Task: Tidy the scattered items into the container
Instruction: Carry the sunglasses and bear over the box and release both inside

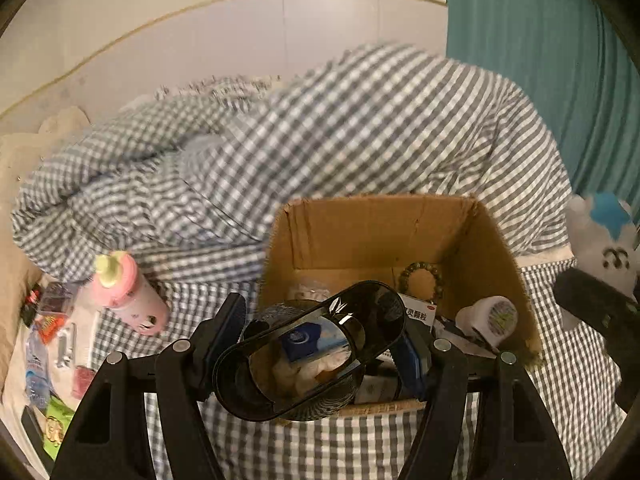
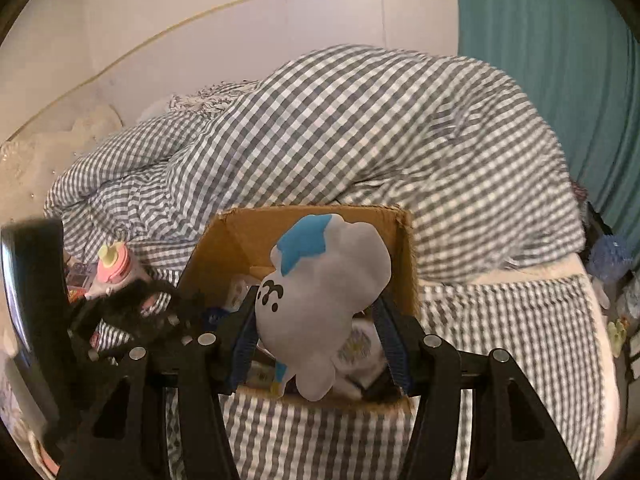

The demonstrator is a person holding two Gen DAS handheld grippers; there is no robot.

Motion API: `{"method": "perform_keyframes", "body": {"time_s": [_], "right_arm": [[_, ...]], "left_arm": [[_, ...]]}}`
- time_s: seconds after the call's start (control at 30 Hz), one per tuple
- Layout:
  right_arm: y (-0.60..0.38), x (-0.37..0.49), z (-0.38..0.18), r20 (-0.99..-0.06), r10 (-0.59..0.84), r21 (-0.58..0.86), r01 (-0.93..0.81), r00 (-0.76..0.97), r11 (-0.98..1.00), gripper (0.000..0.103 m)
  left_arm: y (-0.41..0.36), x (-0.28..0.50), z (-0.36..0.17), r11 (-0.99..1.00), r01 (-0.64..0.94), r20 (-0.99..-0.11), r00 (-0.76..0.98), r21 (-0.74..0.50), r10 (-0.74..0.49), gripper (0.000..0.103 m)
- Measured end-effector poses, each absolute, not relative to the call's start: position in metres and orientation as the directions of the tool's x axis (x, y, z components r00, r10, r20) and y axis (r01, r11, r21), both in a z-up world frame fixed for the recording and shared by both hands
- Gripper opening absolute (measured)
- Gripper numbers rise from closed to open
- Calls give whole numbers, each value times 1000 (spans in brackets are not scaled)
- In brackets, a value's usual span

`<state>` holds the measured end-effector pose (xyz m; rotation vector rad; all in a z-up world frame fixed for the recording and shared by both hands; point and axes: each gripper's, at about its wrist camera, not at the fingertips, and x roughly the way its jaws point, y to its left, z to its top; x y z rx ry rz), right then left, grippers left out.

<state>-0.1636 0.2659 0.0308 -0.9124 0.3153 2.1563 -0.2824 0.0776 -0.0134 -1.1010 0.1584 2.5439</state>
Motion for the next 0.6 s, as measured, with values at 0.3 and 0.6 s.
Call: {"method": "perform_keyframes", "body": {"time_s": [0.3,0.6], "right_arm": [[249,-140,37,-550,707,-181,-763,-444,-620,100],[191,-69,60,-560,694,-130,-780,-452,-613,100]], "left_arm": [[104,-282,-46,-928,-369,-730,-649,54,215,103],[67,-221,6,-924,-383,-653,-700,2,289,103]]}}
